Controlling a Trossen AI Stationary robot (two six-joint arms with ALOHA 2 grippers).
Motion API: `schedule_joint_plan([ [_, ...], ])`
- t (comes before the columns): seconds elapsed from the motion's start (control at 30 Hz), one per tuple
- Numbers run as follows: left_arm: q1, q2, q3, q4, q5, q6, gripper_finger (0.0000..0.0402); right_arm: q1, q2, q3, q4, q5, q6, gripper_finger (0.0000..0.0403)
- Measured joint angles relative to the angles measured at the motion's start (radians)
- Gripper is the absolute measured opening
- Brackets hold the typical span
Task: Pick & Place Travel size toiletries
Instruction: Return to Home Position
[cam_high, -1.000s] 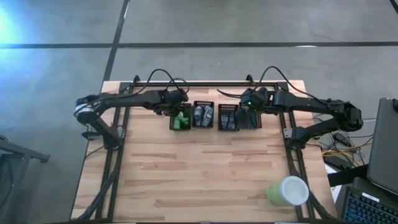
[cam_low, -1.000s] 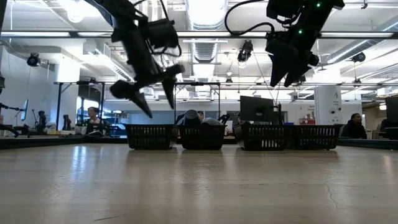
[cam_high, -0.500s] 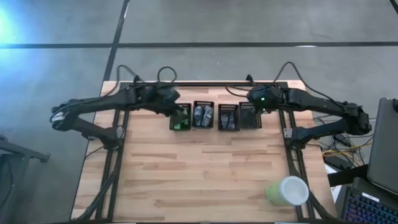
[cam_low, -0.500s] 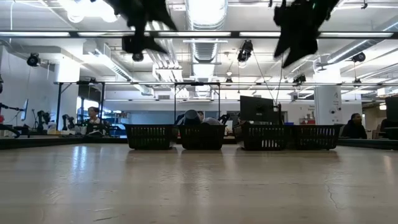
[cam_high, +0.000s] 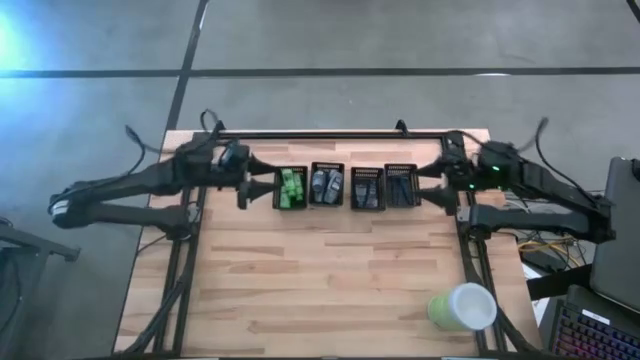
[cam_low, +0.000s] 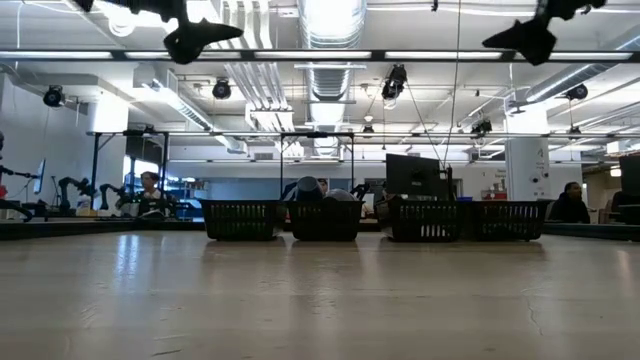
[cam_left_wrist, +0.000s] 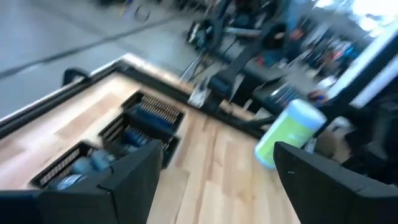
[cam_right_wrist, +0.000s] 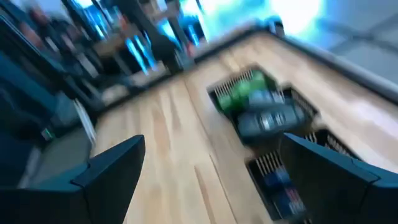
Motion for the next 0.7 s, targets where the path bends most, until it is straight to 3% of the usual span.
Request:
schedule_joint_plan([
  [0.2, -0.011, -0.163, -0.319, 0.458, 0.091, -0.046, 0.0312, 0.000, -0.294, -0.235, 0.347, 0.001, 0.085, 0.0368],
  [0.37, -0.012, -0.255, -0.548, 0.783, 0.108, -0.129, 0.0312, 0.000, -0.479, -0.451, 0.600, 0.029, 0.138, 0.0368],
  [0.53, -0.012, -0.300, -0.704, 0.969, 0.108, -0.217, 0.0312, 0.000, -0.595, -0.630, 0.745, 0.074, 0.199, 0.0368],
  [0.7, -0.016, -0.318, -0.790, 1.042, 0.107, -0.313, 0.0312, 0.000, -0.581, -0.762, 0.915, 0.107, 0.229, 0.0368],
])
